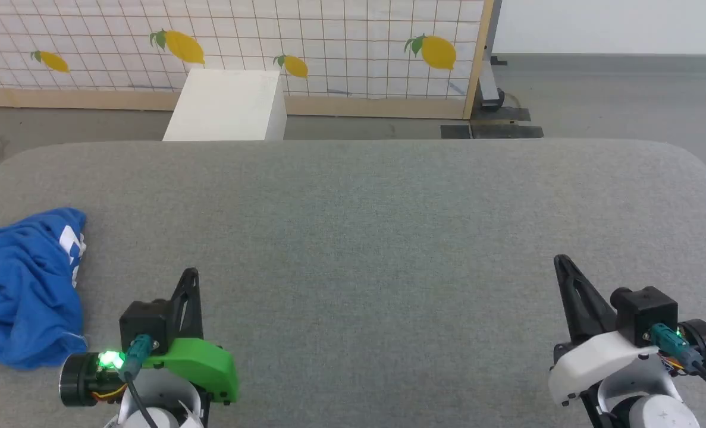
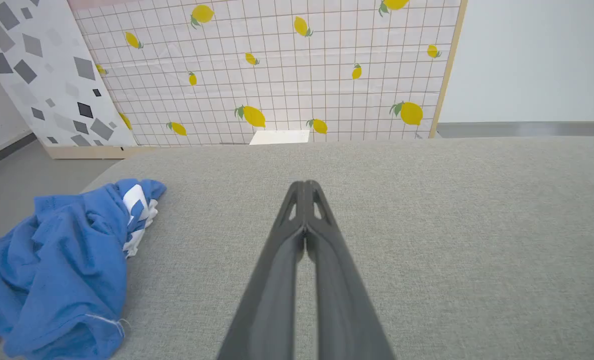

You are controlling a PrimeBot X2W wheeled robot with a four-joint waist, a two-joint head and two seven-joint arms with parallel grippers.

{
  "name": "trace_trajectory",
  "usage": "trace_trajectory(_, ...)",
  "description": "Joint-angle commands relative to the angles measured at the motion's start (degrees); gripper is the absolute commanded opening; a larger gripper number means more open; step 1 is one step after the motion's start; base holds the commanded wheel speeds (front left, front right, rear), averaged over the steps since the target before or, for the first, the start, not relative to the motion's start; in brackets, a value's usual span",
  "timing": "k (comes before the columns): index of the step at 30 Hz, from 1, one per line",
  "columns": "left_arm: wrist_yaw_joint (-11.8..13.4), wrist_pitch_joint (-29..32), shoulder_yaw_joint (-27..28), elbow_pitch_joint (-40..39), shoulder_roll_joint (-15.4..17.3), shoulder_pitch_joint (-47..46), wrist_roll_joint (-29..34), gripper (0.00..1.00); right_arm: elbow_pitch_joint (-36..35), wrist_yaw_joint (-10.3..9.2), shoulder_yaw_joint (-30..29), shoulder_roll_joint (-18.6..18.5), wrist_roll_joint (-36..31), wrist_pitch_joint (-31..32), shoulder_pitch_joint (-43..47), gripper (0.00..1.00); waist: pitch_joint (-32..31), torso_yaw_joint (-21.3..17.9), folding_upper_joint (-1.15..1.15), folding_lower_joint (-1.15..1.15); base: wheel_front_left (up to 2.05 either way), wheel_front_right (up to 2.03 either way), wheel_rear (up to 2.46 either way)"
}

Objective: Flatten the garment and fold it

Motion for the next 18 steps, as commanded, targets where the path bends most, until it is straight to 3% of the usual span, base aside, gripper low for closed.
trace_trajectory(1, -0.06, 0.07, 0.13, -0.16, -0.27, 0.65, 0.59, 0.00, -0.29, -0.08, 0.14, 0.04, -0.37, -0.01, 0.48, 0.00, 0.00, 0.00, 0.00, 0.00, 0.00, 0.00, 0.00)
trace_trajectory(18, -0.06, 0.07, 0.13, -0.16, -0.27, 0.65, 0.59, 0.00, -0.29, -0.08, 0.14, 0.04, -0.37, -0.01, 0.48, 0.00, 0.00, 0.00, 0.00, 0.00, 0.00, 0.00, 0.00)
